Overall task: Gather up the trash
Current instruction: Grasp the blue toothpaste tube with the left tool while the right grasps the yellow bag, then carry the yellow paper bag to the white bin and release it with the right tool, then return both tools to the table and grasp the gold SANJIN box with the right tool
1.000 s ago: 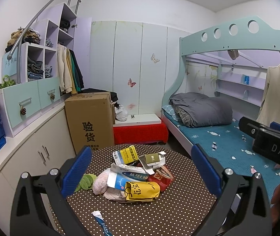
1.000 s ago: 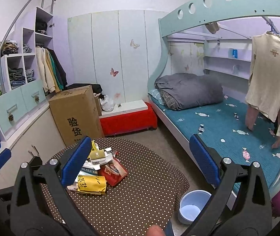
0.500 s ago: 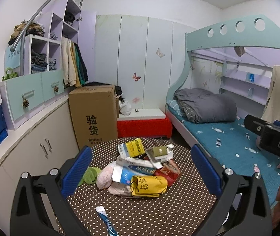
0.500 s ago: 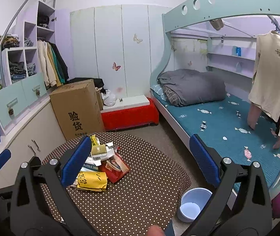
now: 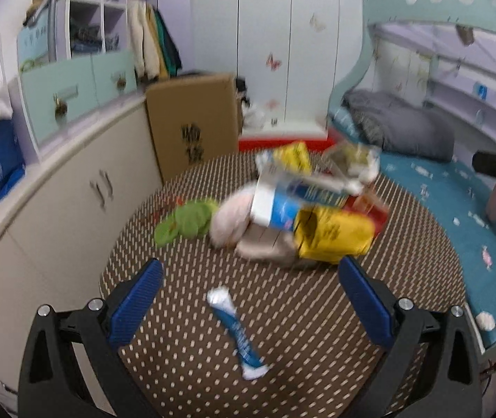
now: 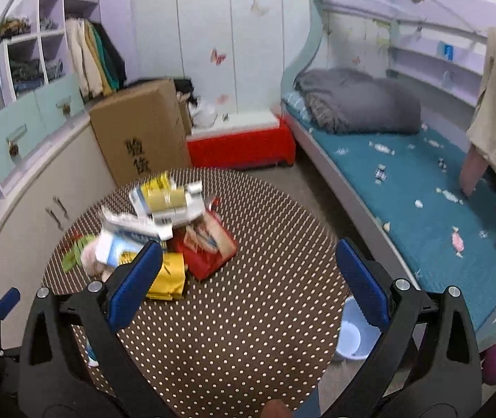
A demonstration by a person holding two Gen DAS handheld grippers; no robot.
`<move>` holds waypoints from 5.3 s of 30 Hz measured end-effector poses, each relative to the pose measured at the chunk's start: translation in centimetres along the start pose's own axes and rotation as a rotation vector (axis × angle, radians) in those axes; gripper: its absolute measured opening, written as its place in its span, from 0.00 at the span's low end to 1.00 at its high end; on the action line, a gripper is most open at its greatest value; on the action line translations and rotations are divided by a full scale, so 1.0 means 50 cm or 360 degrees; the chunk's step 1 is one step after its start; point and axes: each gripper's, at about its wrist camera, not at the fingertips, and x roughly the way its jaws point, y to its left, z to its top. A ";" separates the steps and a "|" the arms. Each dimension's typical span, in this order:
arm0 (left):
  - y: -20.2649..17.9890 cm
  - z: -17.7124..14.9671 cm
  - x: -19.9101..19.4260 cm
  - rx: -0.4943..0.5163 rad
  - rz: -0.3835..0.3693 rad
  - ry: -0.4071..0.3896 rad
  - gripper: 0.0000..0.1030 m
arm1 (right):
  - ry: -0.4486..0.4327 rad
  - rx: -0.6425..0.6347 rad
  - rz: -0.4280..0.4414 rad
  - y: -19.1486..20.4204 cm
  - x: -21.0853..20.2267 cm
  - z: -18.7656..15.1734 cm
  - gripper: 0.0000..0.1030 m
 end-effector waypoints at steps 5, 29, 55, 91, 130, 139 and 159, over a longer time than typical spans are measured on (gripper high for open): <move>0.035 -0.044 0.064 -0.0052 0.0006 0.0164 0.96 | 0.0119 -0.0030 0.0034 0.015 0.060 -0.021 0.94; 0.050 -0.074 0.177 -0.0060 -0.0137 0.0397 0.14 | 0.0435 -0.0065 0.0490 0.174 0.259 -0.065 0.94; -0.027 0.035 0.103 0.0004 -0.0304 0.0167 0.14 | 0.0239 0.0148 0.0663 -0.012 0.145 -0.042 0.85; -0.835 0.022 0.245 0.0684 -0.1101 0.0525 0.14 | 0.0233 0.1205 -0.0167 -0.763 0.179 -0.221 0.85; -0.823 0.006 0.218 0.0766 -0.1039 0.0281 0.87 | 0.0056 0.1045 -0.0339 -0.709 0.096 -0.193 0.94; -0.704 0.061 0.125 0.0705 -0.0934 0.0027 0.87 | -0.0091 0.0814 -0.0185 -0.578 0.016 -0.077 0.94; -0.345 0.161 0.081 0.0294 -0.0578 -0.0194 0.87 | -0.0133 0.0321 0.0174 -0.241 0.023 0.072 0.94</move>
